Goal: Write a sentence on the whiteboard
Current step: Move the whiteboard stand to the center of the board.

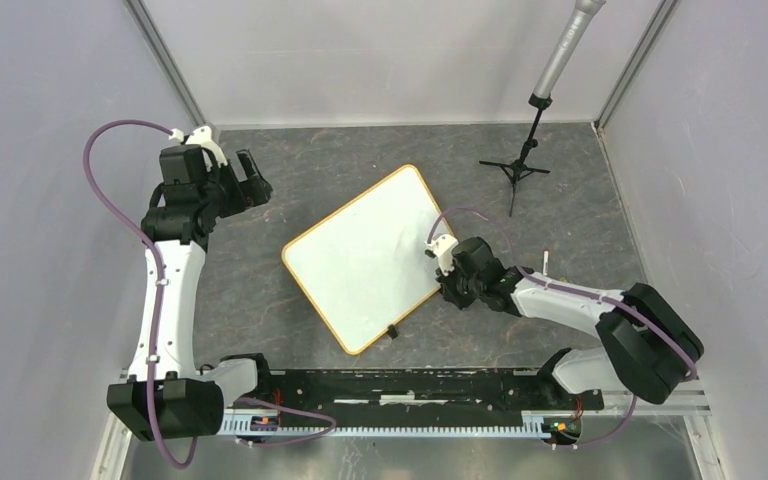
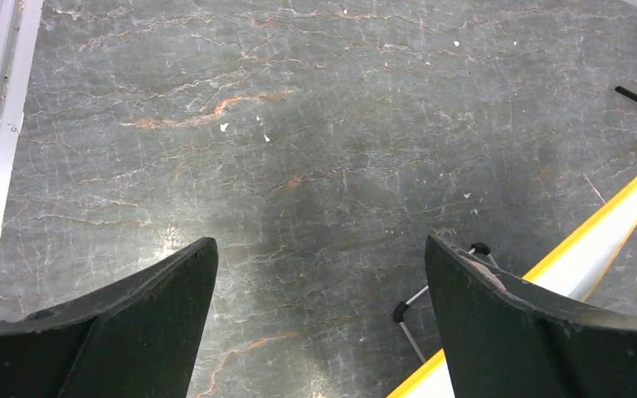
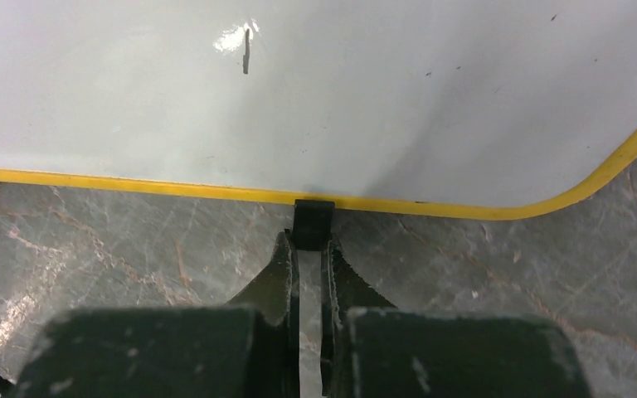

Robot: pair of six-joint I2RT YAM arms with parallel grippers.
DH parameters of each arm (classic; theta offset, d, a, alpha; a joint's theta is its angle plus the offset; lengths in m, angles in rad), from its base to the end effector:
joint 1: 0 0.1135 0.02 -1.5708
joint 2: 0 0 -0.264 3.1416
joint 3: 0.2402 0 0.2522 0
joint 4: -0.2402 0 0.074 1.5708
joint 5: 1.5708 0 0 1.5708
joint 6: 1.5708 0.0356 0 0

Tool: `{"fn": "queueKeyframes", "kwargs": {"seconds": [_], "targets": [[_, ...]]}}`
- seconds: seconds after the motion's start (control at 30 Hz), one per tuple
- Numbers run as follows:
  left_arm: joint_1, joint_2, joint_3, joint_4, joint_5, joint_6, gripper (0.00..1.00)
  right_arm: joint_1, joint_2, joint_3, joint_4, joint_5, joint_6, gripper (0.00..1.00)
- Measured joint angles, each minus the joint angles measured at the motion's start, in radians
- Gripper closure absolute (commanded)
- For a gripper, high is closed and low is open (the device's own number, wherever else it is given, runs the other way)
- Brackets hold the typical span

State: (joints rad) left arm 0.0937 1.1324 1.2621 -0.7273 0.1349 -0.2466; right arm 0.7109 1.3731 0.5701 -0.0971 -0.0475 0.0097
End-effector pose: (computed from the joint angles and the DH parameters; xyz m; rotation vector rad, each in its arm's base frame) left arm 0.2328 0.0171 0.3822 -0.2910 2.1520 -0.2339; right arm 0.1880 0.1641 0.1520 -0.8802 2.3464 0.3636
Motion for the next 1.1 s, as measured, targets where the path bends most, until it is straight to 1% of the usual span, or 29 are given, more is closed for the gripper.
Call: {"fn": "queueKeyframes", "kwargs": {"seconds": [0.3,0.6,0.63,0.67,0.7,0.73,0.77,0.87,0.9,0.93,0.97,1.03,1.1], "targets": [[0.0,0.018,0.003,0.0,0.013,-0.015,0.0,-0.02,-0.07,-0.018,-0.112,0.014,0.069,1.0],[0.0,0.034,0.003,0.007,0.064,-0.04,0.0,-0.026,-0.213,-0.097,-0.194,0.032,0.161,1.0],[0.0,0.034,0.003,0.009,0.069,-0.04,0.0,-0.026,-0.227,-0.103,-0.204,0.029,0.168,1.0],[0.0,0.034,0.003,0.011,0.074,-0.04,0.0,-0.026,-0.238,-0.107,-0.218,0.025,0.171,0.97],[0.0,0.034,0.003,0.015,0.078,-0.04,0.0,-0.026,-0.246,-0.109,-0.227,0.019,0.175,0.88],[0.0,0.034,0.003,0.018,0.08,-0.04,0.0,-0.026,-0.248,-0.11,-0.23,0.014,0.176,0.65],[0.0,0.034,0.003,0.022,0.082,-0.04,0.0,-0.026,-0.248,-0.11,-0.232,0.01,0.177,0.47],[0.0,0.034,0.003,0.025,0.082,-0.04,0.0,-0.031,-0.252,-0.109,-0.251,-0.032,0.164,0.43],[0.0,0.032,0.003,0.025,0.082,-0.04,0.0,-0.03,-0.257,-0.109,-0.258,-0.051,0.151,0.38],[0.0,0.031,0.003,0.026,0.082,-0.04,0.0,-0.032,-0.263,-0.109,-0.266,-0.069,0.142,0.3],[0.0,0.029,0.003,0.026,0.081,-0.04,0.0,-0.04,-0.27,-0.109,-0.28,-0.089,0.134,0.17],[0.0,0.025,0.003,0.026,0.081,-0.04,0.0,-0.064,-0.29,-0.109,-0.31,-0.13,0.115,0.16],[0.0,0.019,0.003,0.026,0.084,-0.04,0.0,-0.086,-0.316,-0.109,-0.347,-0.164,0.095,0.12]]}}
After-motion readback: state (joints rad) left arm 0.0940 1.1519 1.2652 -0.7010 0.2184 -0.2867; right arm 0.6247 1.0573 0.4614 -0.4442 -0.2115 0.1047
